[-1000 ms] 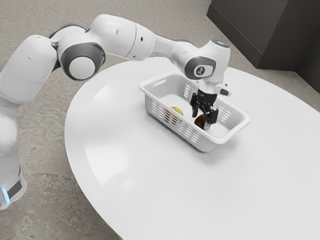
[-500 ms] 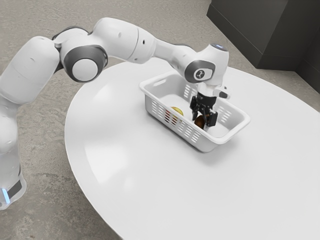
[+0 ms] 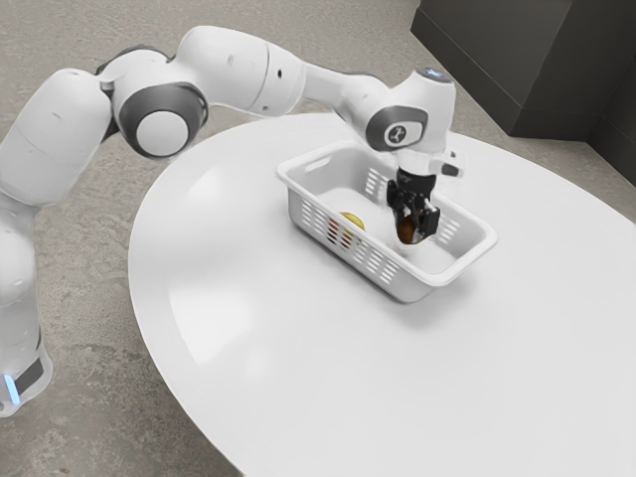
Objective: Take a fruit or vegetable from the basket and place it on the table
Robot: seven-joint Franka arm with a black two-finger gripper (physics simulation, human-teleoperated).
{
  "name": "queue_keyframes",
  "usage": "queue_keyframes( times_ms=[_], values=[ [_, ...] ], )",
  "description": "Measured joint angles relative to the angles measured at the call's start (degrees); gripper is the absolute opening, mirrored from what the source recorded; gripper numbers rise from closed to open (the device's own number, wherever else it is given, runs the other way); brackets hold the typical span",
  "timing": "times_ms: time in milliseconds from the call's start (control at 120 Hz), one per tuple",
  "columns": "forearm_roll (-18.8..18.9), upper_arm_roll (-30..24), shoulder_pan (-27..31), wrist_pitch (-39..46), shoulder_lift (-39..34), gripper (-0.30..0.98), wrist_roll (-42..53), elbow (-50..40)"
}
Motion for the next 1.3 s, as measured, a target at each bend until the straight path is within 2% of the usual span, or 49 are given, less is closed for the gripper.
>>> queue_keyframes(
  times_ms=[117,292,417,500,700,825,983,1142,1300],
  values=[
    [0.15,0.32,-2.76,1.8,-2.66,0.22,-0.65,0.66],
    [0.34,0.36,-12.57,6.65,-4.99,0.21,-1.54,2.31],
    [0.34,0.2,-19.02,10.62,-4.4,0.22,-2.23,2.35],
    [0.23,-0.09,-21.06,12.72,-2.79,0.21,-2.69,2.3],
    [0.16,-0.25,-22.33,15.8,-0.87,0.23,-3.68,2.27],
    [-2.26,-0.18,-23.97,16.95,-1.32,0.49,-4.38,2.26],
    [-4.57,0.36,-23.44,17.76,-1.86,0.62,-5.85,2.21],
    [-9.14,2.1,-21.52,17.02,-5.96,0.66,-14.01,0.71],
    [-7.52,2.63,-19.78,4.93,-16.13,0.68,-32.46,0.21]
  ],
)
